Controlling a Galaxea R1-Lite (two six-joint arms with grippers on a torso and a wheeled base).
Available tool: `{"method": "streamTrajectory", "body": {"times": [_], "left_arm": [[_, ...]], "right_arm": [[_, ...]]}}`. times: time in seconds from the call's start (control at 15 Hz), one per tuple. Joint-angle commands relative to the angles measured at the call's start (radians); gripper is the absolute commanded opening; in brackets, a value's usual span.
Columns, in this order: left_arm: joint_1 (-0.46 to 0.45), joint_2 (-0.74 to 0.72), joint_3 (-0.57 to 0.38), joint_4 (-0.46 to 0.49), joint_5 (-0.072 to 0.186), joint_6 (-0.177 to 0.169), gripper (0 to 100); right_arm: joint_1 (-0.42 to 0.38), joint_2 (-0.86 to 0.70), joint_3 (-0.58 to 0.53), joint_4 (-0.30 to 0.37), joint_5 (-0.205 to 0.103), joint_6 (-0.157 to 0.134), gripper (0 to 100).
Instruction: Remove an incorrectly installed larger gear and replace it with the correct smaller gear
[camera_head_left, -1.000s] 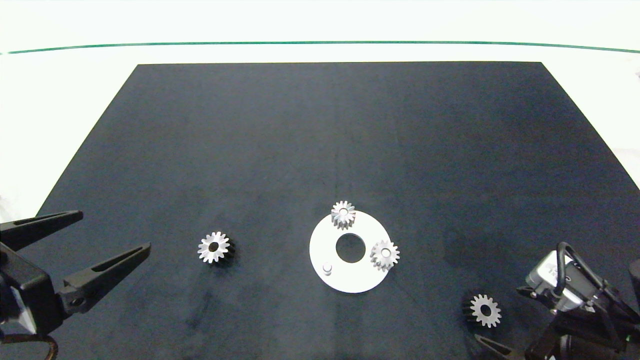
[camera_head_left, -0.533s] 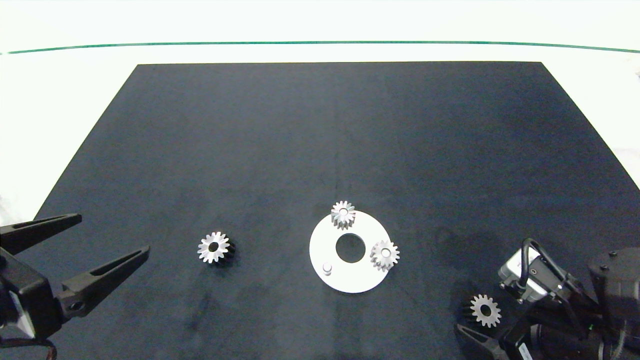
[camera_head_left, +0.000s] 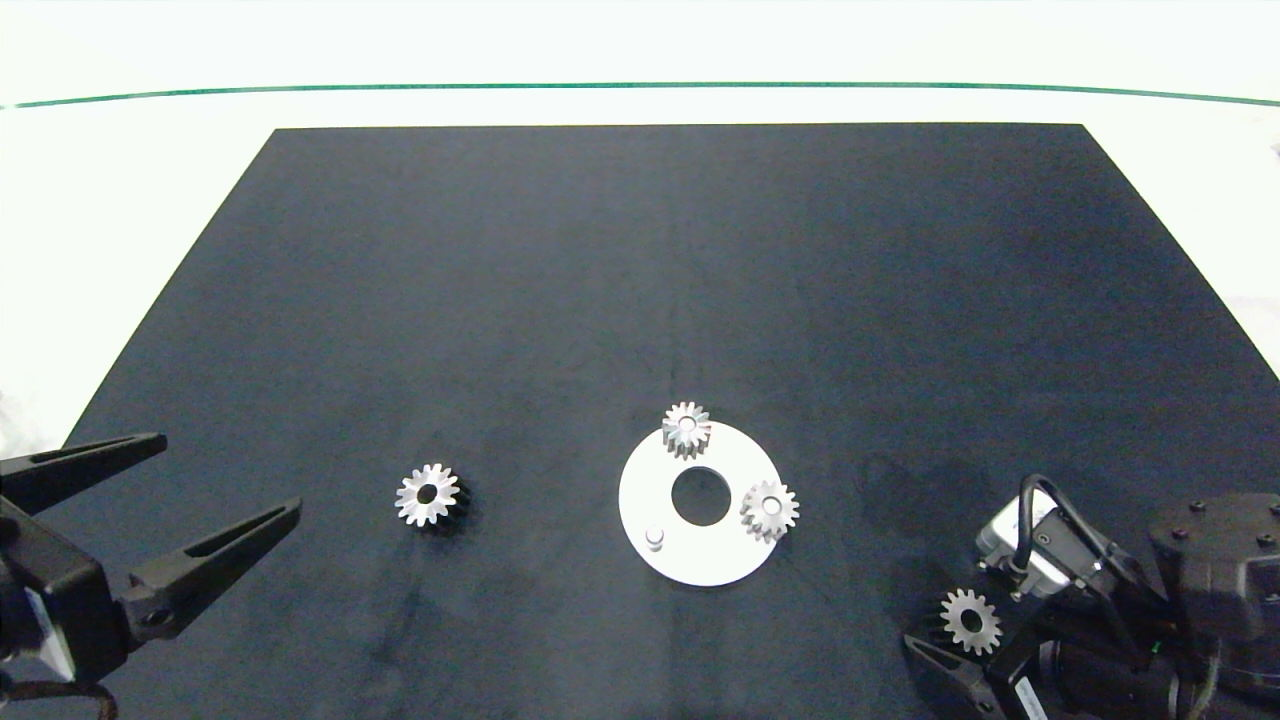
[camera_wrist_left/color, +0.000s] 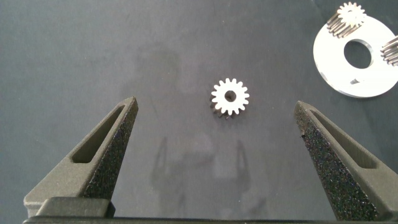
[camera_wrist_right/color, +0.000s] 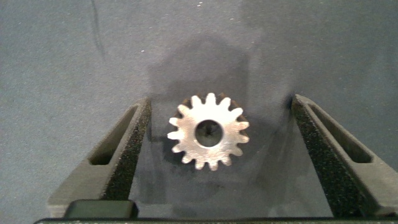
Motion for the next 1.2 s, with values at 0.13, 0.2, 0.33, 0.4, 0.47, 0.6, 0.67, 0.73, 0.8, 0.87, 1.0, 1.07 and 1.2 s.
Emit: {"method": "streamTrajectory", "body": {"times": [0.13,0.2,0.33,0.4,0.47,0.6,0.67,0.73,0.8,0.87,1.0,1.07,1.2], "left_arm": [[0.0,0.006,0.006,-0.001,0.0,0.001,100],[0.0,0.006,0.008,-0.001,0.0,0.001,100],[0.0,0.006,0.008,-0.001,0.0,0.001,100],[0.002,0.007,0.009,-0.001,0.0,0.001,100],[0.002,0.007,0.011,-0.001,0.0,0.001,100],[0.005,0.007,0.02,-0.001,-0.001,0.001,100],[0.005,0.009,0.025,-0.001,-0.001,-0.001,100],[0.005,0.009,0.025,-0.001,-0.001,-0.003,100],[0.005,0.009,0.025,-0.001,-0.001,-0.003,100],[0.005,0.009,0.025,-0.001,-0.001,-0.001,100],[0.003,0.01,0.025,-0.002,0.0,-0.001,100],[0.003,0.01,0.025,-0.002,0.0,-0.001,100],[0.005,0.01,0.025,-0.004,-0.001,-0.001,100]], "right_arm": [[0.028,-0.005,0.0,0.001,-0.024,-0.002,82],[0.028,-0.003,0.0,0.001,-0.025,-0.002,79],[0.028,-0.002,-0.001,0.0,-0.03,-0.002,76],[0.027,-0.002,-0.003,0.0,-0.03,-0.002,73],[0.027,-0.002,-0.001,0.0,-0.03,0.0,72],[0.027,0.0,-0.001,0.0,-0.028,0.0,67],[0.027,0.001,-0.001,0.0,-0.028,0.0,66],[0.027,0.001,-0.001,0.0,-0.028,0.001,64],[0.027,0.003,-0.001,0.0,-0.028,0.001,61],[0.027,0.001,0.0,0.001,-0.028,0.001,59],[0.027,0.001,0.0,0.001,-0.028,0.001,55],[0.028,0.003,0.002,0.003,-0.028,0.001,54],[0.027,0.004,0.003,0.003,-0.025,0.003,49]]}}
